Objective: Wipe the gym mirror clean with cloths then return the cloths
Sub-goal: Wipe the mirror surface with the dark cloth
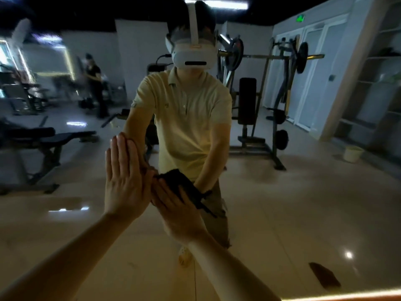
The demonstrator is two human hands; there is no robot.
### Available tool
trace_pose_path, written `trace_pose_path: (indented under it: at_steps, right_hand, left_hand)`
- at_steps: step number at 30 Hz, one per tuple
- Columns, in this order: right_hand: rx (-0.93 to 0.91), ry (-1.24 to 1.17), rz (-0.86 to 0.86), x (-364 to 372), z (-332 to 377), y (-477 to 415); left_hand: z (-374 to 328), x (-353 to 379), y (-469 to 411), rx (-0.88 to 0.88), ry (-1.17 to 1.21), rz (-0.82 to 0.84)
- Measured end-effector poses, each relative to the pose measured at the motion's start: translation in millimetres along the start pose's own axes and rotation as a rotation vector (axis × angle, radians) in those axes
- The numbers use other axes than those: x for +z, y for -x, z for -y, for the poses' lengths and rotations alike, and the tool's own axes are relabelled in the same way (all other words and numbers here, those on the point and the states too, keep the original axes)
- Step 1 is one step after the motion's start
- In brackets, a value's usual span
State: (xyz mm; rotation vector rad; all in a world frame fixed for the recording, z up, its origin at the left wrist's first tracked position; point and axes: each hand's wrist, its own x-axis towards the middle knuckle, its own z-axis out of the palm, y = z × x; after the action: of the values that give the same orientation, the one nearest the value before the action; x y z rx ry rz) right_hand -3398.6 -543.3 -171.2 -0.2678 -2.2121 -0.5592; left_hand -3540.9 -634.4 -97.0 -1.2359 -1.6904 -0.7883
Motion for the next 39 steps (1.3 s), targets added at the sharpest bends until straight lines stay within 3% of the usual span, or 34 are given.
trace_pose_path:
  at_steps: [5,11,13,18,22,24,26,31,34,37,39]
  right_hand:
    - [-0.057,0.065,0.072,-27,-48,17]
    - [0.525,0.116,0.066,-84,-165,102]
    - [0.599,0.135,0.104,-86,-171,122]
    - [0.485,0.050,0.120,-38,-100,117]
    - [0.181,0.019,0.147,10,-34,94]
    - [0.031,0.054,0.169,12,-36,92]
    - [0.019,0.047,0.155,-4,-63,90]
    - [0.604,0.065,-0.130,-67,-159,64]
    - [0.711,0.014,-0.216,-59,-136,52]
    - [0.532,-0.061,-0.018,-16,-68,72]
    - [0.134,-0.020,0.162,5,-39,98]
  left_hand:
    - [5,-4,1,0.026,0.010,0.017]
    - [0,1,-1,0.001,-0.003,0.003]
    - [-2,2,-1,-0.004,0.001,-0.007]
    - [-8,-4,0,-0.011,0.005,0.002]
    - [-8,-9,1,-0.017,-0.025,0.040]
    - [-8,-12,0,-0.014,-0.026,0.060]
    - [-7,-14,0,-0.011,-0.026,0.066]
    - [-7,-7,1,-0.011,-0.018,0.037]
    - [-7,-4,2,-0.017,-0.023,0.034]
    - [-5,-5,2,-0.001,-0.030,0.042]
    - [-4,-7,2,0.005,-0.048,0.051]
